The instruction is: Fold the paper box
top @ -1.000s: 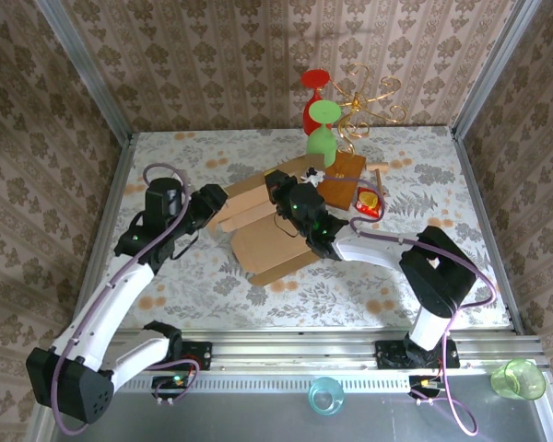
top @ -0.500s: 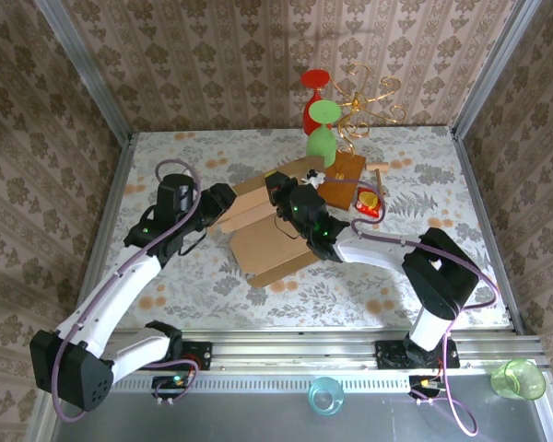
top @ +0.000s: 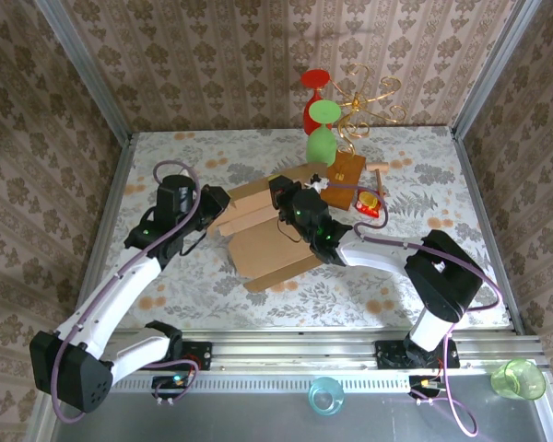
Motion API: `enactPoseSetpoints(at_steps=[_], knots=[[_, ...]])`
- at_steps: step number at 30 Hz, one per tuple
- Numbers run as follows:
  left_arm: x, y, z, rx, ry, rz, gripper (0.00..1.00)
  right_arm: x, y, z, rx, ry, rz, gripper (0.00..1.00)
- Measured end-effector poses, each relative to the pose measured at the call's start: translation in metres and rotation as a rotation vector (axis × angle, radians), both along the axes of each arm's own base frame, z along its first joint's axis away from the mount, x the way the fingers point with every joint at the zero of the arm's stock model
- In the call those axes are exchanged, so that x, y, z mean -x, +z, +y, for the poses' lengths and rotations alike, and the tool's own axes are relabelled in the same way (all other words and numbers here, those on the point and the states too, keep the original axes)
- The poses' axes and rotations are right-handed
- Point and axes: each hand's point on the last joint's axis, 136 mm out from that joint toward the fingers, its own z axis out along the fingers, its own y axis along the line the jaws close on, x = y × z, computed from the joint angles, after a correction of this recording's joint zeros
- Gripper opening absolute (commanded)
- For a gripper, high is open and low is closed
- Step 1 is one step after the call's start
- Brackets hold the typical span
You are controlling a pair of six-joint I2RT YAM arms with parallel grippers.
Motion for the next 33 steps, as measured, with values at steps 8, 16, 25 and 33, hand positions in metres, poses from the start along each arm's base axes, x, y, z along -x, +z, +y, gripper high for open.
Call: enactPoseSetpoints(at_steps=[8,16,25,33], knots=[[-0.002,-0.004,-0.003,0.042,0.006,-0.005,0.36,0.002,-0.002,0.001,-0.026,-0.001,0.015,0.00],[0.011,0.006,0.002,0.085,0.014,-0.030,0.40,0.001,-0.004,0.002,-0.050,-0.003,0.025,0.00],[0.019,0.004,-0.012,0.093,-0.029,-0.016,0.41,-0.002,-0.019,0.005,-0.051,-0.006,0.055,0.00],[0.021,-0.006,-0.004,0.049,0.006,0.009,0.45,-0.002,-0.019,0.005,-0.054,-0.007,0.056,0.00]])
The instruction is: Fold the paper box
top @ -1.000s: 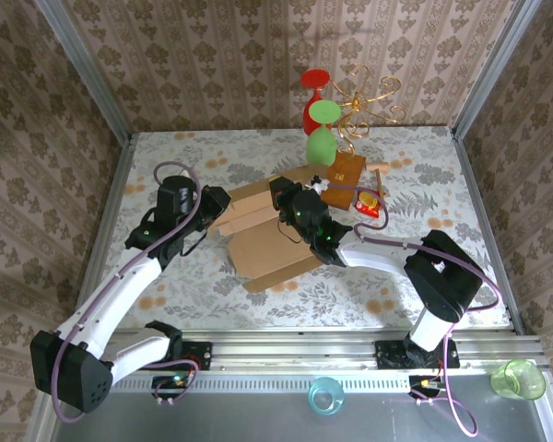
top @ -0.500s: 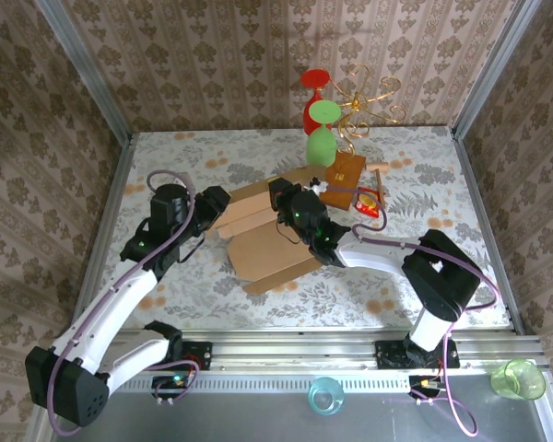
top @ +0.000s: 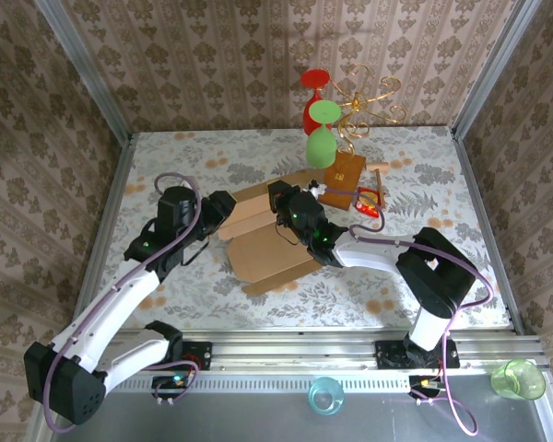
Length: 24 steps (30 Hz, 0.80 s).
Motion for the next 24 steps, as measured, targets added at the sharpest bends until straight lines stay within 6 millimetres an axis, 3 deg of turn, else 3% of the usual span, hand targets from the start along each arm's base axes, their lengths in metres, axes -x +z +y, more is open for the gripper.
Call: enactPoseSetpoints(at_steps=[7,15,24], knots=[[0.005,-0.002,0.014,-0.054,0.038,0.001,0.51,0.000,0.000,0.000,0.000,0.000,0.000,0.00],[-0.007,-0.028,0.005,-0.087,0.029,0.064,0.51,0.001,0.000,0.002,-0.001,0.004,0.000,0.00],[-0.022,-0.017,-0.008,-0.056,0.015,0.028,0.30,0.002,-0.001,0.002,-0.012,0.001,0.007,0.00]])
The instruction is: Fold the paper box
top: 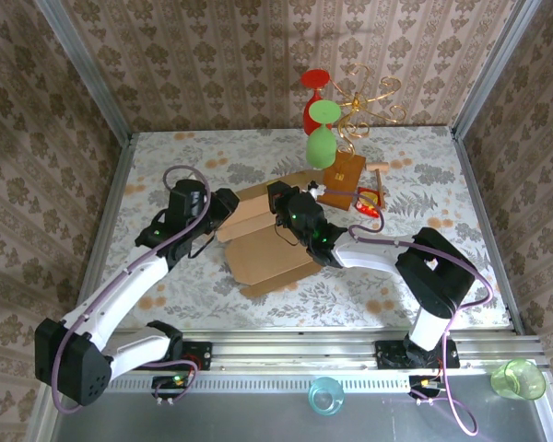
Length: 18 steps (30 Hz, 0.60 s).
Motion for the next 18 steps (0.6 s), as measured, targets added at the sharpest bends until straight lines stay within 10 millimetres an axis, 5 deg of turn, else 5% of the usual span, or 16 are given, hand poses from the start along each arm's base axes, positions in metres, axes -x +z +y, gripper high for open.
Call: enactPoseSetpoints(at_steps=[7,12,18], knots=[[-0.003,0.010,-0.002,0.046,0.013,-0.035,0.00,0.001,-0.004,-0.002,-0.014,-0.006,0.011,0.01],[-0.002,0.006,0.002,0.078,0.026,-0.044,0.00,0.008,-0.010,-0.002,-0.063,0.016,-0.009,0.30],[-0.001,-0.016,0.009,0.090,0.050,-0.001,0.00,0.021,-0.041,0.005,-0.094,0.052,-0.015,0.38]])
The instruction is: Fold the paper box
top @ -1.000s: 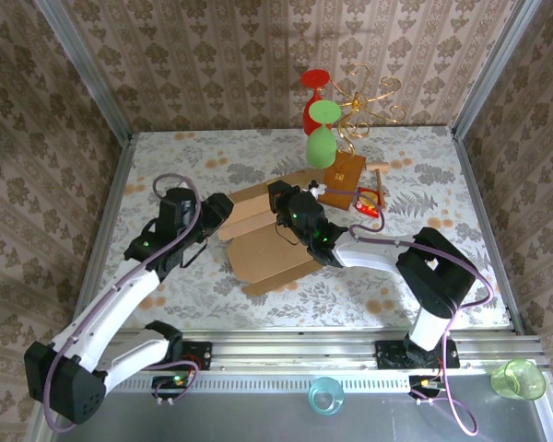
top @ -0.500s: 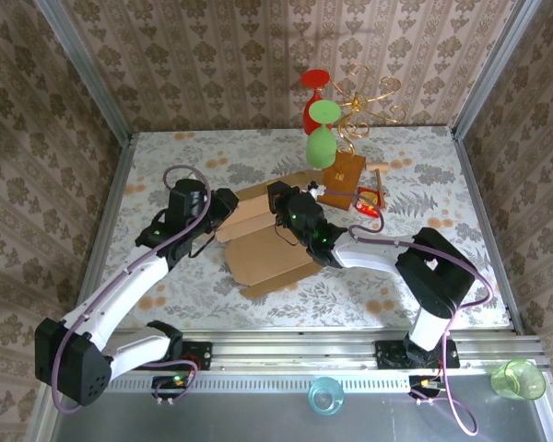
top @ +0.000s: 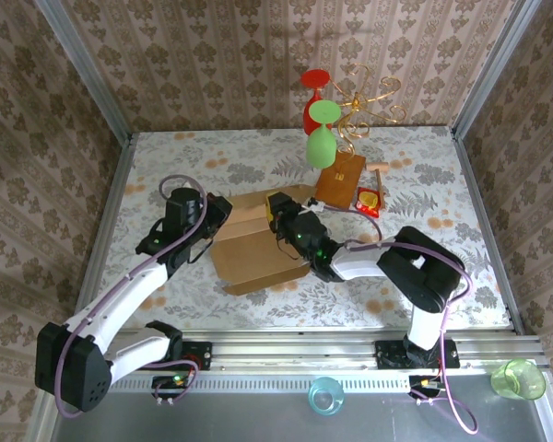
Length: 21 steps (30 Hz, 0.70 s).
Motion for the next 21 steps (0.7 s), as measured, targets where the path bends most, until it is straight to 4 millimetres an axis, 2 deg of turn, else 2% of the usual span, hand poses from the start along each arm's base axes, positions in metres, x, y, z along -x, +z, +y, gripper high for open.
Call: enactPoseSetpoints(at_steps=[3,13,19,21], knots=[[-0.003,0.001,0.003,0.014,0.006,-0.002,0.00,0.002,-0.007,0.006,-0.015,0.010,-0.003,0.38],[-0.004,0.002,0.005,0.031,0.005,0.000,0.00,0.002,-0.005,0.008,-0.040,0.012,-0.018,0.33],[-0.001,0.002,0.007,0.038,0.000,0.000,0.00,-0.005,0.009,0.010,-0.065,0.005,-0.040,0.30],[-0.001,0.003,0.008,0.041,0.000,-0.001,0.00,-0.010,0.014,0.010,-0.073,-0.003,-0.047,0.23]])
